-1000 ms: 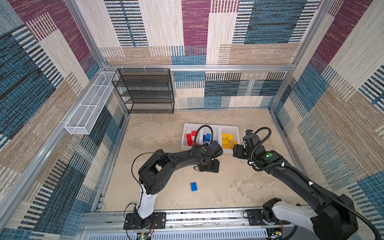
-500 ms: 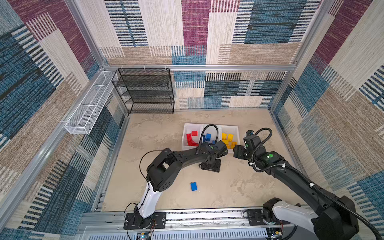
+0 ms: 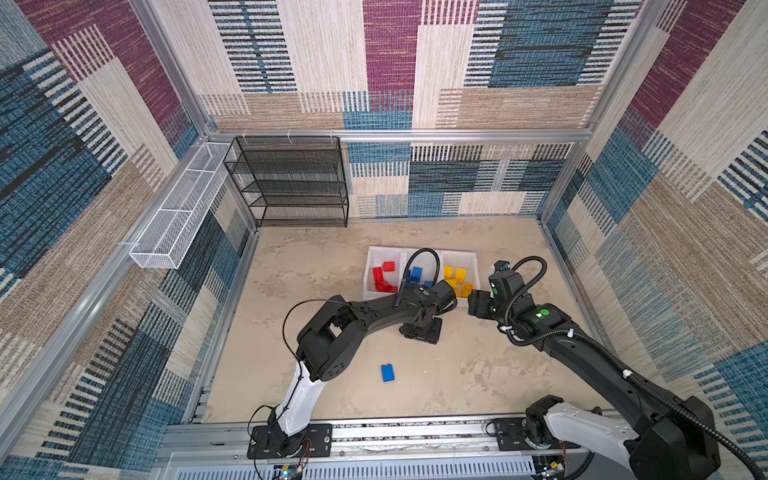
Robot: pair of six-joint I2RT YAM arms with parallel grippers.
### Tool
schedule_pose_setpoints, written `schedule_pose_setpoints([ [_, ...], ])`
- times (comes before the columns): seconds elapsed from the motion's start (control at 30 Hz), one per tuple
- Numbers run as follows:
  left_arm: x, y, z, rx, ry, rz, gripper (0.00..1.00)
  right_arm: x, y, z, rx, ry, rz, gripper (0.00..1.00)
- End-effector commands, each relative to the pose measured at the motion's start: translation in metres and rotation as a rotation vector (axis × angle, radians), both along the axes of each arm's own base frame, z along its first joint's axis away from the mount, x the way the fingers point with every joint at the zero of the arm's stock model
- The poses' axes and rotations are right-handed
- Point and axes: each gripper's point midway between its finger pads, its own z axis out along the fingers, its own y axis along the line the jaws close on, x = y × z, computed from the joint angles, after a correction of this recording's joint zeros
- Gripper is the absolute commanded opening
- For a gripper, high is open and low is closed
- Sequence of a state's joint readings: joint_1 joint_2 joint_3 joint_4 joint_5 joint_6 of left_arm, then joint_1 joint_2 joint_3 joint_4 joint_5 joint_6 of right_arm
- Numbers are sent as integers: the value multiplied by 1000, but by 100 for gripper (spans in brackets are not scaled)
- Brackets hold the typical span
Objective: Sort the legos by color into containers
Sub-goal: 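Carry the blue brick with the left gripper into the middle compartment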
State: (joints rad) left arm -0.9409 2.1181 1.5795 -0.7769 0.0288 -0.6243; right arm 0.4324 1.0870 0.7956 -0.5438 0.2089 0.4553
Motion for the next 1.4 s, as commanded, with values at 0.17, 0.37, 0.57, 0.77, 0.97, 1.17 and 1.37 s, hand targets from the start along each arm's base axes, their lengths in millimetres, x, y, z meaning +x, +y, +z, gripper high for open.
schedule_pose_setpoints([
  [0.17,9,-11,17,-66,-61,-29,46,-1,0,3,15,-3,-13,82],
  [0.37,34,-12,54,-115,-135,-18,46,-1,0,5,17,-4,-13,81],
  [0.57,96,2,83,-138,-209,39,46,-1,-1,11,18,-16,-17,81],
  [0.77,153,6,90,-164,-219,73,47,0,2,9,32,-7,-14,80],
  [0.97,168,11,89,-170,-207,79,57,0,-1,14,20,-14,-21,81],
  [1.17,168,16,104,-179,-255,81,68,1,1,12,21,-4,-20,81],
  [1.37,164,22,133,-216,-314,88,72,0,1,15,20,-8,-14,81],
])
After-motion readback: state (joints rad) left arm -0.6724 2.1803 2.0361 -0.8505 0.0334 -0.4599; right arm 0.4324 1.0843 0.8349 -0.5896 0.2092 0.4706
